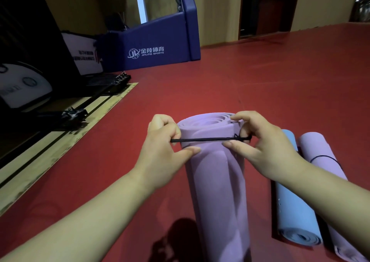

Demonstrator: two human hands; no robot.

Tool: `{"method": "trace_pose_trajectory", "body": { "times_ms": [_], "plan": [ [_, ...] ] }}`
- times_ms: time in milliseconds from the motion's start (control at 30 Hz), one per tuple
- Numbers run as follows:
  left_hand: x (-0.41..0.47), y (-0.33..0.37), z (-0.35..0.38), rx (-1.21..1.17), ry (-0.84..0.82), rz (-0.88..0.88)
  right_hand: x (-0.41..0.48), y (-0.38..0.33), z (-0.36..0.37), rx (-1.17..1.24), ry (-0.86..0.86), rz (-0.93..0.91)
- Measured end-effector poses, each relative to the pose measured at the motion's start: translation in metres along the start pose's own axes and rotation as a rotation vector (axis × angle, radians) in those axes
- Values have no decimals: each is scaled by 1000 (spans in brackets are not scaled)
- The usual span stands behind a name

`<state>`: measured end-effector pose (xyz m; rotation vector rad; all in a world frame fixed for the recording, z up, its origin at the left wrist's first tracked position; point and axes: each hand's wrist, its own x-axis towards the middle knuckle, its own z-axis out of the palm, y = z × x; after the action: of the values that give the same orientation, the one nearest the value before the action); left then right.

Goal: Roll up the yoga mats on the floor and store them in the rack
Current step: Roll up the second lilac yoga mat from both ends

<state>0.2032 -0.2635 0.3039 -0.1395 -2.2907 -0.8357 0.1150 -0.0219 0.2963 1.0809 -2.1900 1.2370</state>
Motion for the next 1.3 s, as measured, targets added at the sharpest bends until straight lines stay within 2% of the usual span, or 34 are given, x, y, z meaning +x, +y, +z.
{"method": "trace_pose_trajectory", "body": {
  "times_ms": [100,233,333,533,800,967,1100,1300],
  "plan": [
    [1,-5,-1,66,-15,120,-2,3,4,2,-5,19],
    [-7,-15,2,38,-140,123,-8,15,10,45,-34,83],
    [-22,-22,8,-26,-254,37,-17,28,12,53,-90,156],
    [-48,-41,26,10,-488,-72,-43,48,22,116,-324,270],
    [-88,-63,50,44,-703,-253,-91,63,36,80,-554,473],
    [-100,-56,57,-67,-697,-268,-103,60,29,142,-547,456],
    [-99,-61,62,-53,-648,-237,-105,54,23,151,-532,454],
    [-95,-59,68,-87,-629,-198,-110,58,15,154,-420,495]
  ]
}}
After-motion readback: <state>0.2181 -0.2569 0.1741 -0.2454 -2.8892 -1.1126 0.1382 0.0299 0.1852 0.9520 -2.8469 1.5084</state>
